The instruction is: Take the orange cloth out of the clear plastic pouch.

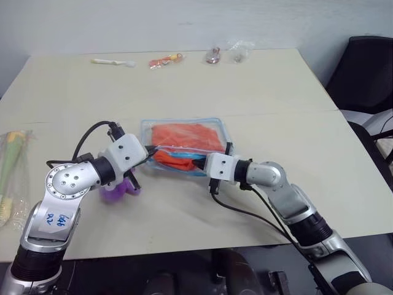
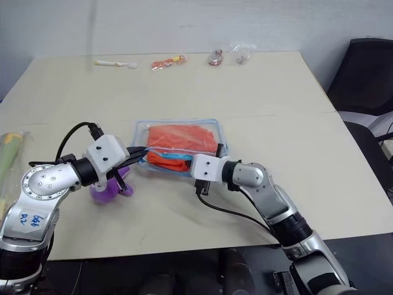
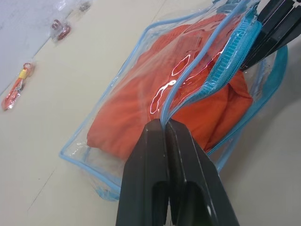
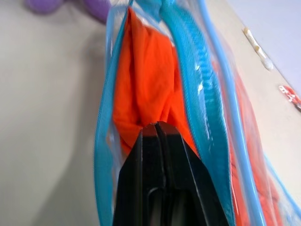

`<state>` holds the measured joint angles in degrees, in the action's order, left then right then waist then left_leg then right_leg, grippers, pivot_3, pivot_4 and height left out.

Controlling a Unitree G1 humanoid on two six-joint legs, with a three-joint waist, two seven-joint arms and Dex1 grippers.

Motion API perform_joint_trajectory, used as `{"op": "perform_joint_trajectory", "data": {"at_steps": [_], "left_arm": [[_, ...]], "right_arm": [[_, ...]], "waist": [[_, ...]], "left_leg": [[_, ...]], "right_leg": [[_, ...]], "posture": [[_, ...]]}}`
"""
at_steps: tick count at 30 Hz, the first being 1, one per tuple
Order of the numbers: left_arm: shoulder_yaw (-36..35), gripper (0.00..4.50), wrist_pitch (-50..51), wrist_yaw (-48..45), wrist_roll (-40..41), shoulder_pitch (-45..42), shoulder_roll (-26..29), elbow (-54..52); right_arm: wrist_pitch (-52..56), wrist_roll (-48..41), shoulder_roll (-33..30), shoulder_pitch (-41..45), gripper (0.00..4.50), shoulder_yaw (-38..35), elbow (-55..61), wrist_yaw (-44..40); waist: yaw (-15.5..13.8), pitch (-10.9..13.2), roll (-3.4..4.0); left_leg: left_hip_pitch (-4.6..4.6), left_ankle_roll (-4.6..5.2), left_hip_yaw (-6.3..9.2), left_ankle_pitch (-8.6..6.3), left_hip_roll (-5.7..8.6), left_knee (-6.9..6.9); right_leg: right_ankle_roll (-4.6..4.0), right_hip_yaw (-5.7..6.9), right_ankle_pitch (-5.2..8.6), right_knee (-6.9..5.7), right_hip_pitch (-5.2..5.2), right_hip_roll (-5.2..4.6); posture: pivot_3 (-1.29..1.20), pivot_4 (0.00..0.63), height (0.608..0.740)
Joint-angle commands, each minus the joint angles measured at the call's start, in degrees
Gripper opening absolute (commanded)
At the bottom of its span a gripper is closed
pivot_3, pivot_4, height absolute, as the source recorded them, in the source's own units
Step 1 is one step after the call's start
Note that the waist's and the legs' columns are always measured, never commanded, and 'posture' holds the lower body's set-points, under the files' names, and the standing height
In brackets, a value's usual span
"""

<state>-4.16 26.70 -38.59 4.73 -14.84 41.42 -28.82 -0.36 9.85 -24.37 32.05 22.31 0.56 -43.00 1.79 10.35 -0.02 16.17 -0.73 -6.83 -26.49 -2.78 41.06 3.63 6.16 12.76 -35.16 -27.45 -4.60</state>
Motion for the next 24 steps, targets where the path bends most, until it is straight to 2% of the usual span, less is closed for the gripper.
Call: {"op": "perform_joint_trajectory", "data": {"at_steps": [1,2,8,12,24], "left_arm": [[-0.2,0.0,-0.5,0.5,0.7,-1.3,-0.2,-2.1],[-0.2,0.0,-0.5,0.5,0.7,-1.4,-0.3,-2.1],[-0.1,0.0,-0.6,0.5,0.6,-1.7,-0.3,-1.8],[0.1,0.0,-0.9,0.6,0.6,-1.8,-0.5,-1.5],[0.5,0.0,-0.1,0.7,1.3,-2.5,-1.3,-2.1]], "right_arm": [[-4.5,2.7,0.2,1.3,0.37,0.5,-1.4,1.9],[-5.4,3.5,0.4,1.5,0.56,0.5,-2.0,2.3],[-7.9,5.3,-1.0,1.1,2.54,0.0,-1.3,1.5],[-11.3,7.1,-2.8,1.2,2.54,-0.2,-1.5,2.1],[-21.3,19.5,-1.7,6.2,2.54,3.4,-11.5,11.8]], "waist": [[0.0,0.0,0.0],[0.0,0.0,0.0],[0.0,0.0,0.0],[0.0,0.0,0.0],[0.2,0.0,0.0]], "left_leg": [[0.0,0.0,0.0,0.0,0.0,0.0],[0.0,0.0,0.0,0.0,0.0,0.0],[0.0,0.0,0.0,0.0,-0.01,0.0],[0.01,0.0,0.01,0.0,-0.01,0.0],[0.02,0.0,-0.01,0.0,-0.03,0.0]], "right_leg": [[0.0,0.0,0.0,0.0,0.0,0.0],[0.0,0.0,0.0,0.0,0.0,0.0],[0.0,0.0,0.0,0.0,0.0,0.0],[0.0,0.0,0.0,0.01,0.0,-0.01],[0.0,-0.01,0.0,0.02,-0.02,-0.01]], "posture": [[0.0,0.15,0.74],[0.0,0.15,0.74],[0.0,0.15,0.74],[0.0,0.15,0.74],[0.0,0.15,0.74]]}}
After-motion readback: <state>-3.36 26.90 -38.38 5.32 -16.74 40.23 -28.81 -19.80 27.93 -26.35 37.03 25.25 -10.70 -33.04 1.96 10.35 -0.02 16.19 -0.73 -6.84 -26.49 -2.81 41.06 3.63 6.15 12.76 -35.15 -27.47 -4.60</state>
